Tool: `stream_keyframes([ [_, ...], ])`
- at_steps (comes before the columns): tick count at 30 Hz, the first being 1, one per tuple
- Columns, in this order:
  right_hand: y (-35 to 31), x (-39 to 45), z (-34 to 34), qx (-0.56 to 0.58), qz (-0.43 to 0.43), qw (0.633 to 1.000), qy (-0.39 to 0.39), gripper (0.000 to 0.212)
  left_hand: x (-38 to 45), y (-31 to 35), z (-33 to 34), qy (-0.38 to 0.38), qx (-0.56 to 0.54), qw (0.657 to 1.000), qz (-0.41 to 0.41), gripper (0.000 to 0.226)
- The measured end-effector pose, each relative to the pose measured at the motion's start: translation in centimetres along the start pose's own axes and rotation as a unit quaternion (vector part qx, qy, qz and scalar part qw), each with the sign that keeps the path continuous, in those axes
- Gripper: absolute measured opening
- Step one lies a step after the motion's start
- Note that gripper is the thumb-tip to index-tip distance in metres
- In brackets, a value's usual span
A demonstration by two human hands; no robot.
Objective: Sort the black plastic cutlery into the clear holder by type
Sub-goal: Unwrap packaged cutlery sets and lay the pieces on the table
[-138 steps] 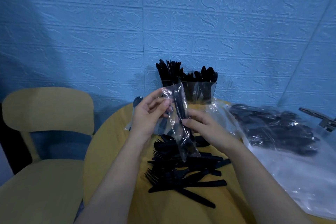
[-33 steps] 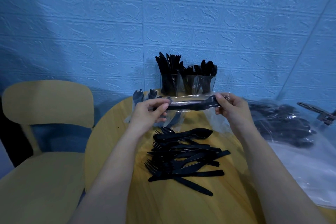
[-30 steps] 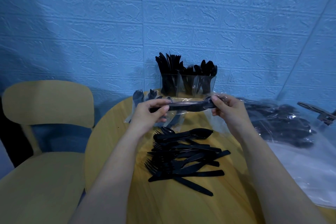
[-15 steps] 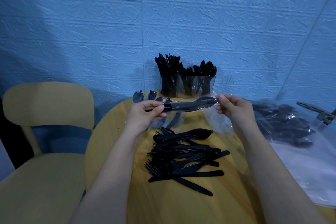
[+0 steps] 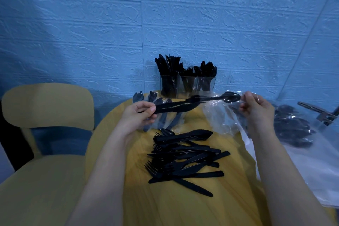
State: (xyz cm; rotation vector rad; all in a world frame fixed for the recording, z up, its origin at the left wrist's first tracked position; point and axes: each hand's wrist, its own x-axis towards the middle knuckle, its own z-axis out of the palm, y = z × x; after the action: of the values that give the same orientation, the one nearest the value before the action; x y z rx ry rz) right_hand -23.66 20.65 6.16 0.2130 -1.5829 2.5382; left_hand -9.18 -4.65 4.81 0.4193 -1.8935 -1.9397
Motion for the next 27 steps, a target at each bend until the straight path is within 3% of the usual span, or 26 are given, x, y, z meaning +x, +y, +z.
stream_keyframes([
  [6,-0.1,0.1,-0.8,0.042,0.018,0.998,0.037,0.022,-1.0,-0.2,-2.3,0.019,0.089,0.996,-0.013,0.011],
  [11,0.5,-0.4,0.4,-0.011,0.018,0.999,-0.024,0.017,-2.0,-0.8,0.8,-0.042,0.208,0.977,-0.028,0.009],
  [14,1.1,-0.7,1.1,-0.064,0.015,0.997,-0.042,0.016,-2.1,-1.1,2.7,-0.05,0.289,0.956,-0.002,0.002],
  [21,1.6,-1.0,1.4,-0.106,0.024,0.993,-0.056,0.012,-2.6,-2.2,2.7,-0.06,0.356,0.93,0.074,0.008],
  [24,1.8,-1.0,1.6,-0.116,0.024,0.991,-0.058,0.012,-2.8,-1.9,3.1,0.012,0.28,0.949,0.142,0.018],
  [27,2.1,-1.2,2.0,-0.131,0.026,0.988,-0.072,0.012,-3.1,-1.7,3.8,0.036,0.202,0.964,0.169,0.022],
])
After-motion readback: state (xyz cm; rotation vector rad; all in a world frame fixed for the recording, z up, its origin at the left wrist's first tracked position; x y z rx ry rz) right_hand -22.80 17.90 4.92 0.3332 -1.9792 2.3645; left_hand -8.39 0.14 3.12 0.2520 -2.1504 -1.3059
